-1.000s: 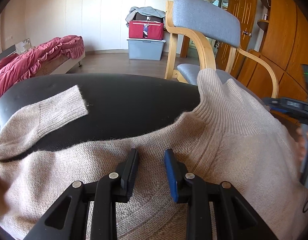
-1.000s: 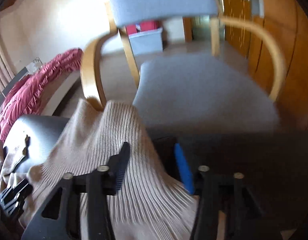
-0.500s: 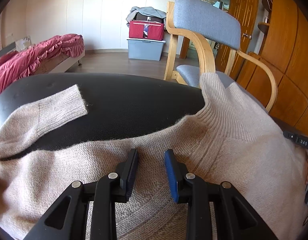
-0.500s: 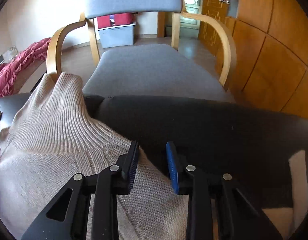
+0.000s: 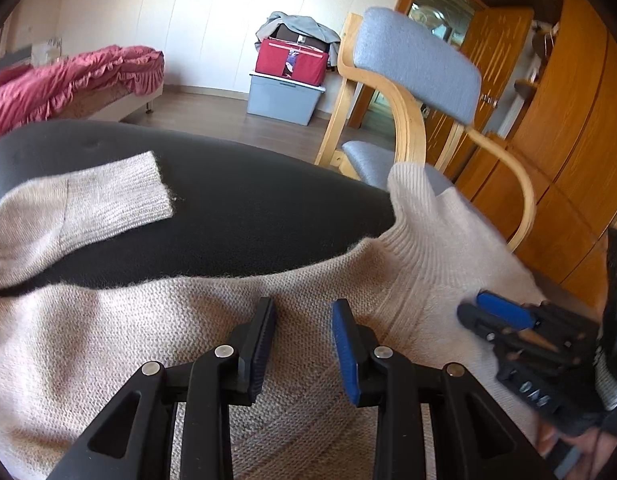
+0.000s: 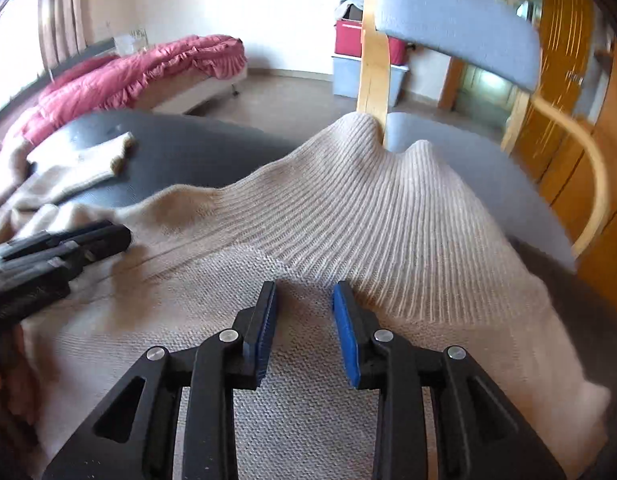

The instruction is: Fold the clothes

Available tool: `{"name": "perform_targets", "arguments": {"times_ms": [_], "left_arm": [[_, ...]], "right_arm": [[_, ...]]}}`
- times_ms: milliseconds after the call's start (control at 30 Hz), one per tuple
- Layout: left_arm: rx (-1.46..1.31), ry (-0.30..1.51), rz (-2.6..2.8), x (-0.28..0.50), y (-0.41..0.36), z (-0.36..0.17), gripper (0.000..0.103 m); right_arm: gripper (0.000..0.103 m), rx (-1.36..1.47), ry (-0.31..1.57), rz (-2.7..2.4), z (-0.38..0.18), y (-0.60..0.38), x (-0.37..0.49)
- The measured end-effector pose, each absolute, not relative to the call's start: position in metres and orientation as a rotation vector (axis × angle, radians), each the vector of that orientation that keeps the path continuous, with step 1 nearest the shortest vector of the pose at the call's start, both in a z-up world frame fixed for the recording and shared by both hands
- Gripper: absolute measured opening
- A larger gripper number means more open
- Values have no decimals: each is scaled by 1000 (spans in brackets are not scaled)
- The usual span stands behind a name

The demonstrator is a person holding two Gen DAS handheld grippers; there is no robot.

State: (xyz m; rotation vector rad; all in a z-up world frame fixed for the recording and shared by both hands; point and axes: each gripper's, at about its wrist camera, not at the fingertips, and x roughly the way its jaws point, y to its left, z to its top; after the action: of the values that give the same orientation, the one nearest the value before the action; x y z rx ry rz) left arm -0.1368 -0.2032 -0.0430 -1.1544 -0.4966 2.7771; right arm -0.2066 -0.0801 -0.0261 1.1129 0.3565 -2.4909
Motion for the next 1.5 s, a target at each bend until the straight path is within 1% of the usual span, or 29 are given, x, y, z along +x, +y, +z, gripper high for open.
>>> {"name": "perform_targets", "arguments": {"times_ms": [67,100,133,167,233,333,400,467,567,700,800,900,933,1000,1133,1167,1200,1233,1333,1500], "left_arm": [[-1142,-584,2796,-130,-215,-40,29],[-1146,-614,2807,-128,-220,-37,29],[-1157,-621,2813,-126,-226,-34,29],[-1167,-584,2826,-125,-232,-30,29],[-1182,-435,2888,-125,-244,-18,29],[-1194,-102,3037,-127,-265,-1,29],[-1228,78,3053,-133,-279,1,29],[-1305,213,2994,-142,-291,-5,29],[-1396,296,2912,-152,-298,-20,29],[-1388,239,2782,-155,-292,-29,29],[-1374,233,2707,-159,-283,-29,30],[-1417,372,2741,-170,-276,-31,31],[-1429,397,2746,-175,-276,-30,32],[-1439,417,2764,-181,-277,-31,42],[-1369,308,2807,-179,-289,-36,44],[-1357,288,2806,-177,-290,-36,33],[-1358,273,2814,-177,-291,-35,12],[-1366,262,2829,-177,-292,-33,5],[-1323,170,2860,-173,-300,-19,4],[-1131,9,3003,-146,-348,26,4]], "right_arm": [[32,1092,411,-2523,-29,-82,-207],[33,1091,409,-2523,-28,-81,-210],[34,1091,402,-2522,-28,-80,-212],[35,1095,370,-2516,-28,-78,-213],[36,1103,312,-2503,-29,-74,-214],[36,1104,302,-2500,-30,-74,-214],[36,1104,296,-2498,-31,-73,-213],[36,1106,282,-2493,-32,-74,-214],[37,1108,240,-2479,-31,-68,-216],[37,1109,195,-2462,-30,-61,-217],[37,1110,167,-2452,-29,-58,-218],[37,1111,154,-2447,-30,-57,-218],[38,1111,150,-2446,-30,-57,-218],[38,1111,142,-2443,-30,-56,-218],[38,1112,128,-2438,-30,-55,-220],[38,1112,125,-2437,-30,-55,-220],[38,1112,123,-2436,-30,-54,-220],[39,1111,119,-2435,-30,-54,-221],[39,1111,108,-2429,-30,-51,-220],[39,1111,102,-2426,-30,-47,-219]]}}
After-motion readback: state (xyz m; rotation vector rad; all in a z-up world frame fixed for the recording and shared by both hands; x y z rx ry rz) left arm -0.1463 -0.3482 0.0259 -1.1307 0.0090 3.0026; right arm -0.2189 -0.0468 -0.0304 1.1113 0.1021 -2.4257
